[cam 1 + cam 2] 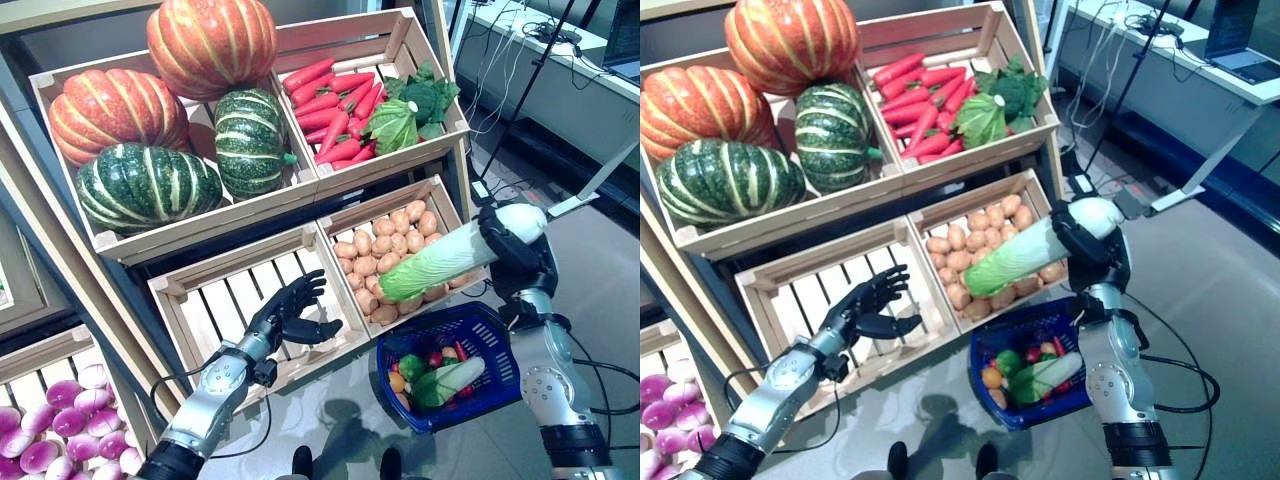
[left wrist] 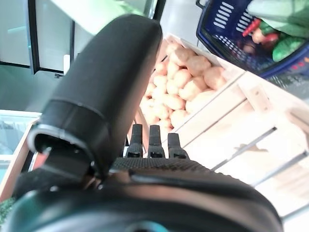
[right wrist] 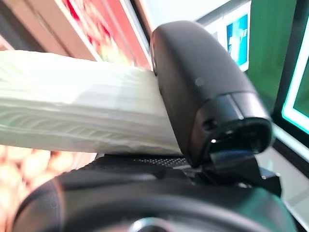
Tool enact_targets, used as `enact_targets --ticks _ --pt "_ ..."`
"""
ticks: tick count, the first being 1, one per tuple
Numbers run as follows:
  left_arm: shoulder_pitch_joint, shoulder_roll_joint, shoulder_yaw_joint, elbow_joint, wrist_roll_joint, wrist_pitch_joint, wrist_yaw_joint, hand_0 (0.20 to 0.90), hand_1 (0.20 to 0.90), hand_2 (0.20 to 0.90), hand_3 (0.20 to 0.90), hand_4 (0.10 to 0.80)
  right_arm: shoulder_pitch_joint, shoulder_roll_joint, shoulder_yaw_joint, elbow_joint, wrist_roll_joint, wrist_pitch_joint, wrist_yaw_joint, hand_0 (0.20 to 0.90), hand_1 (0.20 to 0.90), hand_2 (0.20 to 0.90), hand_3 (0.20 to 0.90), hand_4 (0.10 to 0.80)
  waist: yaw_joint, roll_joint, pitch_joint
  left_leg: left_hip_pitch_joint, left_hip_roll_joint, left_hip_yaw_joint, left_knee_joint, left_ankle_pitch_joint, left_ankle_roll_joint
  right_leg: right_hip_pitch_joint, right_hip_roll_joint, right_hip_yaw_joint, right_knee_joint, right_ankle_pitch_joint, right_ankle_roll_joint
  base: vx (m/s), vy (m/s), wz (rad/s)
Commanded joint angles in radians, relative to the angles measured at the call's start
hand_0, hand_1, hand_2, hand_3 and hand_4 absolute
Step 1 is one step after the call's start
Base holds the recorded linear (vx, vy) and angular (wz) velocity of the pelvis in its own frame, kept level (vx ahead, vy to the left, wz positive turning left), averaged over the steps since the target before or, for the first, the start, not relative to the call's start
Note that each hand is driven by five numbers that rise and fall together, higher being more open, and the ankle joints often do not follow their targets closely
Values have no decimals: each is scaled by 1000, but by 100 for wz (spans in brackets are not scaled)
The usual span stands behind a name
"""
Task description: Put vegetables into the basket
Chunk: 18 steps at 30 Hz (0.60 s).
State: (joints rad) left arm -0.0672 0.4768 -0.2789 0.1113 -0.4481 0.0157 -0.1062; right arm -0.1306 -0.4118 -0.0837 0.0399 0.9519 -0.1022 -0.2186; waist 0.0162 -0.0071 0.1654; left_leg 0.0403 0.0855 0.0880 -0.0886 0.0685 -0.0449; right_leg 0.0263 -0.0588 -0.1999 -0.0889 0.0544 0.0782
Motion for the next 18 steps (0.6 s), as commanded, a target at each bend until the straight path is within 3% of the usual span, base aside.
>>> enact_targets --ticks 1,13,18 --pt "-50 8 76 -47 -74 -63 -15 900 900 900 900 800 -37 -35 -128 -39 20 -181 -36 300 300 300 300 400 -8 -36 -42 -31 28 -6 1 -39 -35 26 -30 -16 2 -6 35 -26 -48 2" --pt "-77 26 93 -76 -120 -69 -24 900 900 900 900 800 -30 -98 -196 142 32 -267 -166 300 300 300 300 400 -1 -42 21 -89 49 -15 1 -12 -44 -15 -13 -8 2 6 22 -52 -61 -2" --pt "-148 43 95 -80 -150 -108 -27 900 900 900 900 800 -89 -129 -199 268 96 -356 -237 300 300 300 300 400 12 -48 102 -151 59 -26 1 8 -45 -53 6 -16 3 14 11 -164 -80 2"
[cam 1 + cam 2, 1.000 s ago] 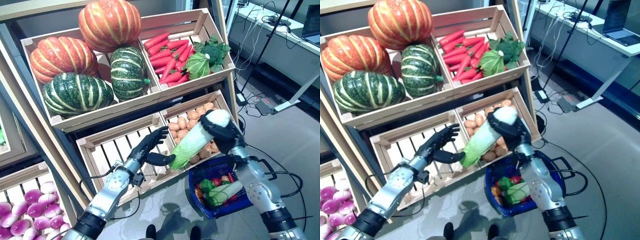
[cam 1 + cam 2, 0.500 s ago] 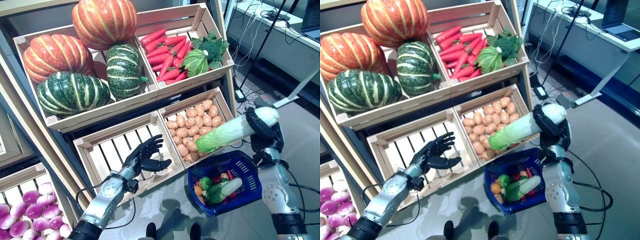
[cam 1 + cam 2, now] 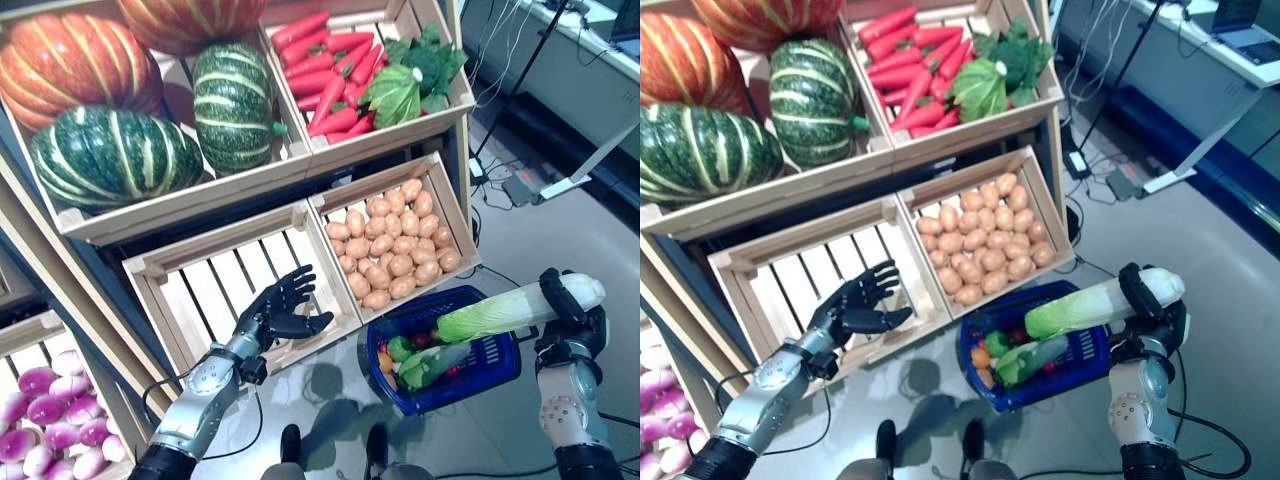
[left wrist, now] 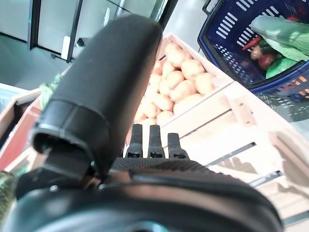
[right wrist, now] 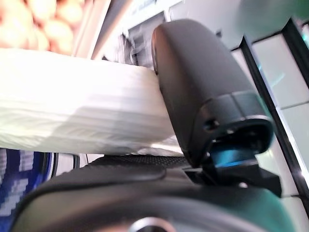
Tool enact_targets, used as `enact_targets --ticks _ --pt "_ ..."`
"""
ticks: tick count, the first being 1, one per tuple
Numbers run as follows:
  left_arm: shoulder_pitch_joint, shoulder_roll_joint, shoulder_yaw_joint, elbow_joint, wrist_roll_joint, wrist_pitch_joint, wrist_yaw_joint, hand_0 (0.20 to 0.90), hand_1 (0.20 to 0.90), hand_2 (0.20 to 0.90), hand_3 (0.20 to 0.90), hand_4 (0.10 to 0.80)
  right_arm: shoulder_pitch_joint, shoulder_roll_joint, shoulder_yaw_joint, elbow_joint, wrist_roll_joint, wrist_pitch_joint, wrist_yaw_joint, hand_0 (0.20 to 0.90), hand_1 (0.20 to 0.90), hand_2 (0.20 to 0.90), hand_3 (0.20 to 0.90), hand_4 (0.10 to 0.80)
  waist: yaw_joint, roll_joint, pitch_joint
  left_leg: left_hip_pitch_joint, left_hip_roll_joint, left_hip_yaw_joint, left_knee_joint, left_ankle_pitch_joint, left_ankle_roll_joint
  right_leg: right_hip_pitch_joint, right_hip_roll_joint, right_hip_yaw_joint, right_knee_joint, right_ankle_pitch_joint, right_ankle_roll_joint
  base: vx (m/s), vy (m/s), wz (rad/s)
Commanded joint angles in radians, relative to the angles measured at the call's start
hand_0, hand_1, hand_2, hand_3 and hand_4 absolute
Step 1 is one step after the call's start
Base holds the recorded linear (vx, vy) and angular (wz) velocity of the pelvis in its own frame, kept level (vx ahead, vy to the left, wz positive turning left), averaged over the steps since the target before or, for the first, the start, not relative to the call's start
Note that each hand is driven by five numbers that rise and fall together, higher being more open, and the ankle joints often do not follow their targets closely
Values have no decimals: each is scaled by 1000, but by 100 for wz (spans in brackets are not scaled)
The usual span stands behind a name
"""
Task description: Put vegetables into the basket
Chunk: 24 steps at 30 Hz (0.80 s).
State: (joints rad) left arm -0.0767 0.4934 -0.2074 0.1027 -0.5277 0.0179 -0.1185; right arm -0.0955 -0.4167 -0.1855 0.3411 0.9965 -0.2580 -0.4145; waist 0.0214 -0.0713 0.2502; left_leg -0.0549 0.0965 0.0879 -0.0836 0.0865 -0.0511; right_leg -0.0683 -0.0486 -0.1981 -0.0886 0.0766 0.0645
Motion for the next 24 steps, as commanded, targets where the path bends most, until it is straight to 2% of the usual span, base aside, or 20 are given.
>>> enact_targets --ticks 1,5,9,15,19,24 --pt "-153 29 20 -72 -73 -113 -10 900 900 900 900 800 -136 -126 -94 -9 68 -213 -50 300 300 300 300 400 8 16 28 -59 45 -28 -4 -10 -37 36 1 -18 10 -11 21 -111 -63 4" --pt "-224 37 -3 -64 -80 -132 9 900 900 900 900 800 -209 -150 -77 108 107 -262 -66 300 300 300 300 400 27 17 86 -85 39 -39 16 6 -37 -14 1 -40 93 -33 12 -121 -79 3" --pt "-251 47 -20 -75 -62 -140 -21 900 900 900 900 800 -266 -154 -68 163 133 -291 -79 300 300 300 300 400 43 17 153 -190 30 -64 172 -20 -55 -52 -7 -58 161 -55 0 -98 -93 17" --pt "-297 78 -41 -104 -87 -191 -13 900 900 900 900 800 -361 -167 -33 246 177 -316 -50 300 300 300 300 400 56 39 219 -342 7 -97 308 -42 -57 -146 -10 -56 254 -93 -20 -108 -21 2" --pt "-358 89 -56 -121 -114 -231 -5 900 900 900 900 800 -449 -179 -27 287 239 -347 -34 300 300 300 300 400 64 66 269 -433 -22 -109 353 -42 -48 -261 -26 -64 334 -109 -26 -150 -25 -4" --pt "-394 100 -69 -148 -134 -263 -33 900 900 900 900 800 -550 -206 -3 313 207 -338 -90 300 300 300 300 400 75 89 270 -581 -54 -105 440 -76 -23 -457 -67 -62 481 -134 -26 -116 -13 11"
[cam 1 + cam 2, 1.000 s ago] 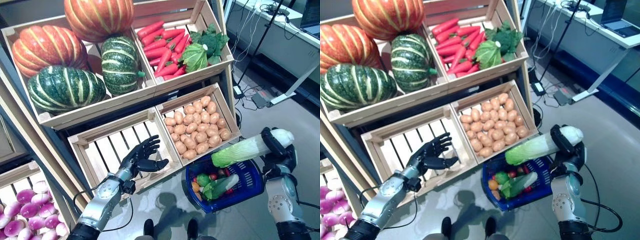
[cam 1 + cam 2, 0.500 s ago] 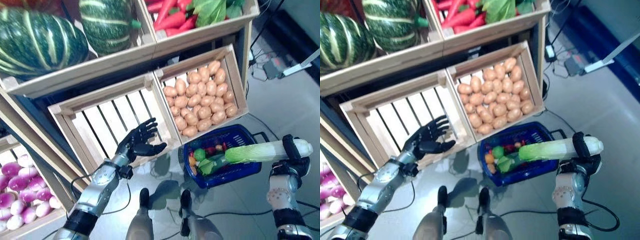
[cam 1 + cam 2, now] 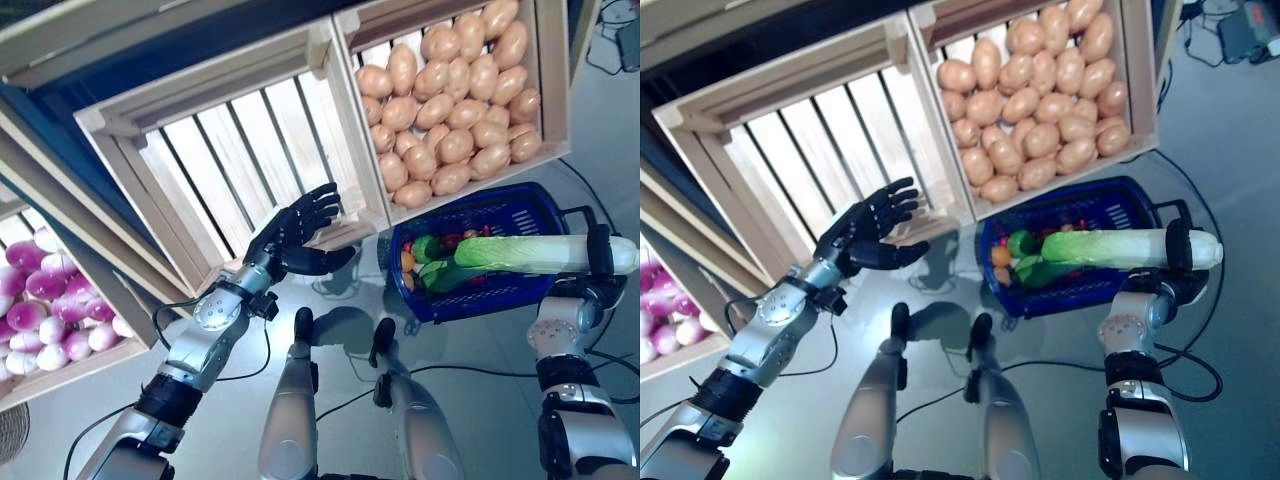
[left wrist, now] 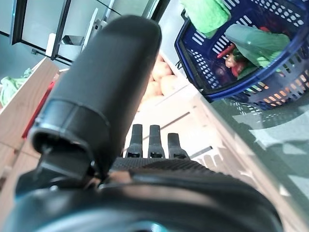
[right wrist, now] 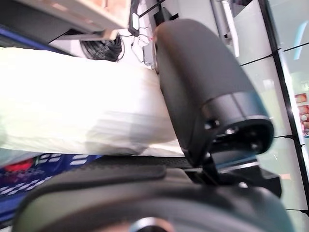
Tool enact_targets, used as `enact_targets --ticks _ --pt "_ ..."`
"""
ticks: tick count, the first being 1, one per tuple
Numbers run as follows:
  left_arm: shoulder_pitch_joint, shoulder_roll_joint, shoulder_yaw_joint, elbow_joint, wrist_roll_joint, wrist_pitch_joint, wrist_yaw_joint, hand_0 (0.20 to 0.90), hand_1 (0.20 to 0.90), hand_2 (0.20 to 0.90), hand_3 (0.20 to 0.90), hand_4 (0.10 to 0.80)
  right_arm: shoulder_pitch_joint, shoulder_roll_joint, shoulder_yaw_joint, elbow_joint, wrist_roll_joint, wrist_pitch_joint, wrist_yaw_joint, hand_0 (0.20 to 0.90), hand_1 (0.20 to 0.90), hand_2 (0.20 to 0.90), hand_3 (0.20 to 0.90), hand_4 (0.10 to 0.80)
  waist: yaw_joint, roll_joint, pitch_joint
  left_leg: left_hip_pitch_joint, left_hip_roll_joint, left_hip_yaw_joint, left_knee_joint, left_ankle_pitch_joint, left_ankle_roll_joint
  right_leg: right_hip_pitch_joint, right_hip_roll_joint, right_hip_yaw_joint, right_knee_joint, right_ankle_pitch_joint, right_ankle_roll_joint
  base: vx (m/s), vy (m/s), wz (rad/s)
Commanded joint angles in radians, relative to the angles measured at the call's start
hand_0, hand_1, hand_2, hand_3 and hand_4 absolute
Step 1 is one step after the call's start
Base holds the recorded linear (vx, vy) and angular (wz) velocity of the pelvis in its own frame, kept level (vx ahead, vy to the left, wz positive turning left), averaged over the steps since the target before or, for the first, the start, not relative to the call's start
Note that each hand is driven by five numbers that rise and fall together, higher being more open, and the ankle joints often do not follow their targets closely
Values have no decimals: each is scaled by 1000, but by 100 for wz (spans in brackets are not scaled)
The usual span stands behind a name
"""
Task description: Put vegetables into the basket
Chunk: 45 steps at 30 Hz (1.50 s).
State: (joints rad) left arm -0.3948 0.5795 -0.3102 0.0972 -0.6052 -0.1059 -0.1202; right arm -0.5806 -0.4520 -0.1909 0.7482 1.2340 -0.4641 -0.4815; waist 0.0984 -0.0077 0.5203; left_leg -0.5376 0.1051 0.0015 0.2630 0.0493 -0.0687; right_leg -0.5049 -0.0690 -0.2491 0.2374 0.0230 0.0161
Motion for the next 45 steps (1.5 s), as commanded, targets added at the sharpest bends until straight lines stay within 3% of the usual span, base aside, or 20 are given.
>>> enact_targets --ticks 1,14,19,26,36,43,45 --pt "-76 11 30 -150 -59 -139 -29 900 900 900 900 800 -81 -172 5 -95 -44 -125 -39 300 300 300 300 400 -2 31 0 -122 -65 -17 108 -42 -3 -53 -53 -7 183 -86 24 -60 10 10" --pt "-114 28 -9 -177 -84 -179 -12 900 900 900 900 800 -184 -229 18 -55 -206 -51 -239 300 300 300 300 400 -3 54 0 -400 -85 -23 305 -94 39 -392 -98 51 442 -121 26 -22 -20 4" --pt "-121 41 -16 -184 -71 -183 7 900 900 900 900 800 -182 -233 2 -2 -245 -21 -385 300 300 300 300 400 -2 50 0 -465 -86 -33 372 -123 50 -456 -102 52 512 -129 27 -7 -6 -3" --pt "-129 37 -18 -186 -70 -200 16 900 900 900 900 800 -194 -224 -6 41 -257 -27 -465 300 300 300 300 400 1 64 0 -467 -100 -33 371 -124 48 -456 -97 50 504 -121 32 2 20 -3" --pt "-121 27 -11 -200 -72 -214 25 900 900 900 900 800 -193 -204 2 41 -247 -55 -428 300 300 300 300 400 1 87 0 -479 -109 -22 386 -128 41 -478 -101 63 523 -128 27 0 49 0" --pt "-126 24 -6 -189 -71 -215 18 900 900 900 900 800 -214 -189 -7 42 -138 -148 -316 300 300 300 300 400 0 99 0 -504 -114 -22 407 -139 44 -508 -101 72 551 -141 22 7 8 -1" --pt "-123 21 -4 -189 -74 -215 11 900 900 900 900 800 -215 -176 -18 29 -103 -192 -287 900 900 900 900 800 1 101 0 -507 -116 -23 410 -140 46 -515 -100 75 559 -143 21 25 5 -4"
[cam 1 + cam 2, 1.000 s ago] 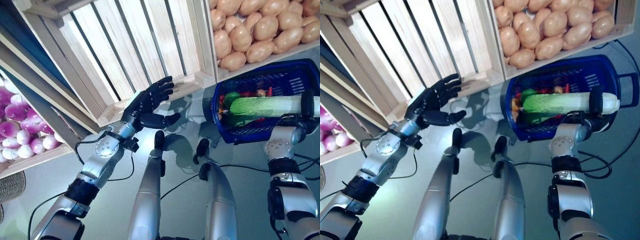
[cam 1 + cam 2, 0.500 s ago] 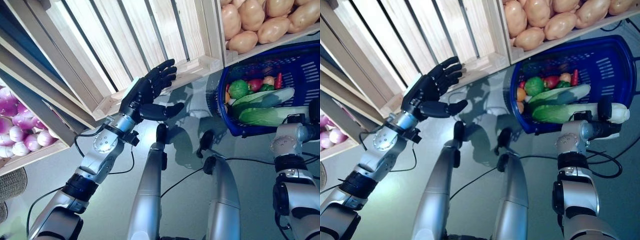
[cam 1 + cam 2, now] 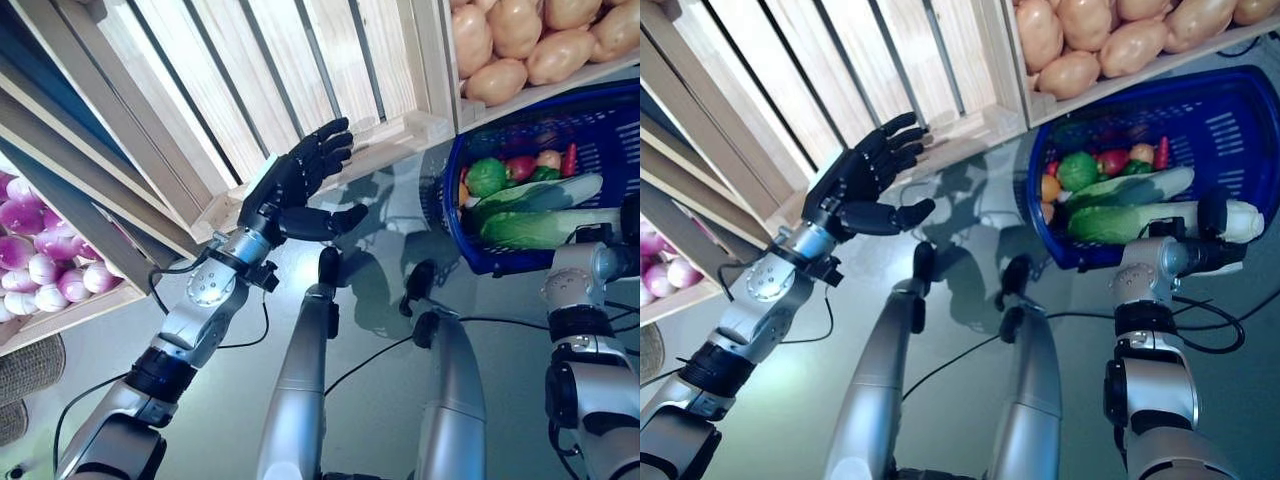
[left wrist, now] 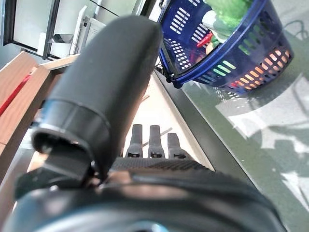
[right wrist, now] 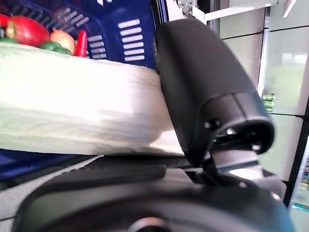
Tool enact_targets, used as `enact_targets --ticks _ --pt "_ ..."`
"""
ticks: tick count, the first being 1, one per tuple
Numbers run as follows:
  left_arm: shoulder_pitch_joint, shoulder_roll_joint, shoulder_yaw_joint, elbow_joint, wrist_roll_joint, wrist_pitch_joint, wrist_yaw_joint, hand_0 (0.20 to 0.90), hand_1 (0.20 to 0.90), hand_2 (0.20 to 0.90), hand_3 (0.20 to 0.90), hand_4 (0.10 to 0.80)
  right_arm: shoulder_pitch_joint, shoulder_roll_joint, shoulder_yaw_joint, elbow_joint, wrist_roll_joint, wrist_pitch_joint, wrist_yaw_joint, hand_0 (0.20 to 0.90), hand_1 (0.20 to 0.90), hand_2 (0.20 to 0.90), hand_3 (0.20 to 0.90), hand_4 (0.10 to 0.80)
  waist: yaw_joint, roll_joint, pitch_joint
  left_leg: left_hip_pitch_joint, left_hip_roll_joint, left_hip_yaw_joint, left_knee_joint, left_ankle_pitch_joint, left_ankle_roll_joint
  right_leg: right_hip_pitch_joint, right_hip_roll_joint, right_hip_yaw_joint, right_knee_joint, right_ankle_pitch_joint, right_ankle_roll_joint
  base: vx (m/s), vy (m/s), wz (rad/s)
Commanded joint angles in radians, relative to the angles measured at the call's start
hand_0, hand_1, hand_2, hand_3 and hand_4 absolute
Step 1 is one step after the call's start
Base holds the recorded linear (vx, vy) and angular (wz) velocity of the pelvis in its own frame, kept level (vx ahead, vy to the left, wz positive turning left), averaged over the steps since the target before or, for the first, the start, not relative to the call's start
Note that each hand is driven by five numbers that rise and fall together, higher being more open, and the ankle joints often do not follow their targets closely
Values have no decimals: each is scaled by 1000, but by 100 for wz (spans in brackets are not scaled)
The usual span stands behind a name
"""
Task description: Put vegetables into the basket
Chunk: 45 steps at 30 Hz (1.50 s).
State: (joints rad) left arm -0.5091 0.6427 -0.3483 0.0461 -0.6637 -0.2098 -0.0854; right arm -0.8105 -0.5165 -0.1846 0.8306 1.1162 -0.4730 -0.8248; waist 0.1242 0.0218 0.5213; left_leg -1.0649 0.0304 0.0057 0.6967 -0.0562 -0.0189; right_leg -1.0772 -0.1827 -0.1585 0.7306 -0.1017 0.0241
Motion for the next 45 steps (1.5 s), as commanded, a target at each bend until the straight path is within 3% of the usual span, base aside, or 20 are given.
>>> enact_targets --ticks 1,12,18,24,33,36,42,45 --pt "-7 -42 34 -139 -15 -111 -23 900 900 900 900 800 15 -108 -28 -55 12 -190 59 900 900 900 900 800 -26 72 -1 18 -41 -26 -20 -35 -3 55 15 -16 71 -19 13 0 0 0" --pt "-2 -46 27 -141 -29 -111 -40 900 900 900 900 800 18 -119 -30 -72 -29 -161 46 900 900 900 900 800 -36 71 -1 19 -38 -21 -29 -30 -5 54 20 -8 44 0 15 15 9 0" --pt "-1 -54 27 -149 -82 -116 -124 900 900 900 900 800 16 -108 -22 -67 -12 -190 61 900 900 900 900 800 -39 65 -1 61 -31 -17 -69 -24 -12 91 27 -7 -14 14 14 2 5 0" --pt "4 -55 28 -158 -112 -109 -164 900 900 900 900 800 34 -91 -10 -63 20 -209 178 900 900 900 900 800 -42 51 -1 185 -27 -8 -171 6 -19 215 40 -11 -144 43 19 9 31 -5" --pt "56 -73 45 -142 -196 -53 -207 900 900 900 900 800 173 -16 91 -195 -111 -136 324 900 900 900 900 800 -59 11 -1 515 -10 40 -441 84 -41 557 60 -51 -413 102 45 16 70 -9" --pt "106 -110 39 -127 -162 -27 -173 900 900 900 900 800 292 49 154 -301 -188 -95 366 900 900 900 900 800 -70 -1 -48 633 3 49 -553 122 -44 683 71 -62 -516 125 53 105 98 -12" --pt "259 -148 76 -81 -138 49 -232 900 900 900 900 800 566 104 168 -403 -252 -44 527 900 900 900 900 800 -95 -14 -177 827 23 69 -696 140 -46 872 73 -74 -653 147 62 156 76 -2" --pt "324 -158 83 -38 -105 76 -260 900 900 900 900 800 656 136 212 -420 -391 7 574 900 900 900 900 800 -105 -19 -241 918 28 74 -753 144 -44 953 74 -75 -694 155 70 125 75 -5"
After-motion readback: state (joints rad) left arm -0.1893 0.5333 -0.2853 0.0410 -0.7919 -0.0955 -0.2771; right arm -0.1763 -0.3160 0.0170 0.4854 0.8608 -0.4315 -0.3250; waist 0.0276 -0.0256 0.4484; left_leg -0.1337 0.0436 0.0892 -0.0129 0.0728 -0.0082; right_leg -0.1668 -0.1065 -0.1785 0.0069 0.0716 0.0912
